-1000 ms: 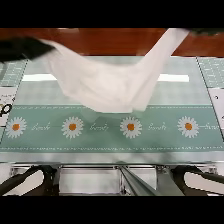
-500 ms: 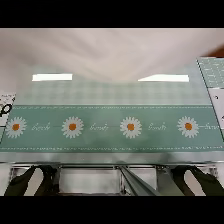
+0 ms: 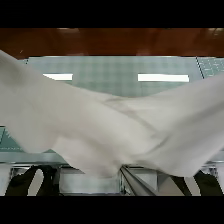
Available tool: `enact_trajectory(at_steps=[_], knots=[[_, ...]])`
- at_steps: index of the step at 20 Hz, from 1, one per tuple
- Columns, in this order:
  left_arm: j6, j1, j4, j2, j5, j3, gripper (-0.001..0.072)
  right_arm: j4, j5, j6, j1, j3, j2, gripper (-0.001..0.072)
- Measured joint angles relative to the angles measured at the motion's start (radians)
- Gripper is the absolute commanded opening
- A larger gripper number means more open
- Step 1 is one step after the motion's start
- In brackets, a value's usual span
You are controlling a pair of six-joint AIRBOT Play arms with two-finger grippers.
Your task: Fold the shirts.
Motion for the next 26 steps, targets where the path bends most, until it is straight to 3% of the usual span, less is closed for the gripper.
enact_trajectory(at_steps=[3,7,12,13,14,15,16,21,26], knots=[[0.023,-0.074,0.0,-0.023,0.068,-0.289,0.002,0.047,-0.051,-0.026,0.0,-0.198,-0.068,0.0019],[0.089,-0.147,-0.003,-0.157,0.334,-0.598,0.002,0.091,-0.158,-0.058,0.0,-0.325,-0.284,0.002],[0.117,-0.172,-0.018,-0.436,0.601,-0.653,0.0021,0.278,-0.324,-0.095,0.0,-0.356,-0.588,0.0021],[0.12,-0.174,-0.02,-0.491,0.626,-0.64,0.0022,0.346,-0.348,-0.111,0.0,-0.359,-0.64,0.0043],[0.12,-0.175,-0.021,-0.54,0.641,-0.626,0.0059,0.409,-0.368,-0.126,0.0,-0.36,-0.682,0.0199],[0.121,-0.175,-0.021,-0.585,0.643,-0.61,0.0257,0.47,-0.384,-0.136,0.0,-0.361,-0.719,0.0416],[0.121,-0.172,-0.021,-0.619,0.641,-0.595,0.0509,0.515,-0.393,-0.144,-0.003,-0.361,-0.746,0.0414],[0.12,-0.033,0.009,-0.695,0.481,-0.45,0.0508,0.611,-0.306,-0.169,-0.12,-0.31,-0.769,0.0406],[0.156,0.148,-0.095,-0.726,0.246,-0.422,0.0507,0.504,-0.189,-0.211,-0.283,-0.443,-0.67,0.0405]])
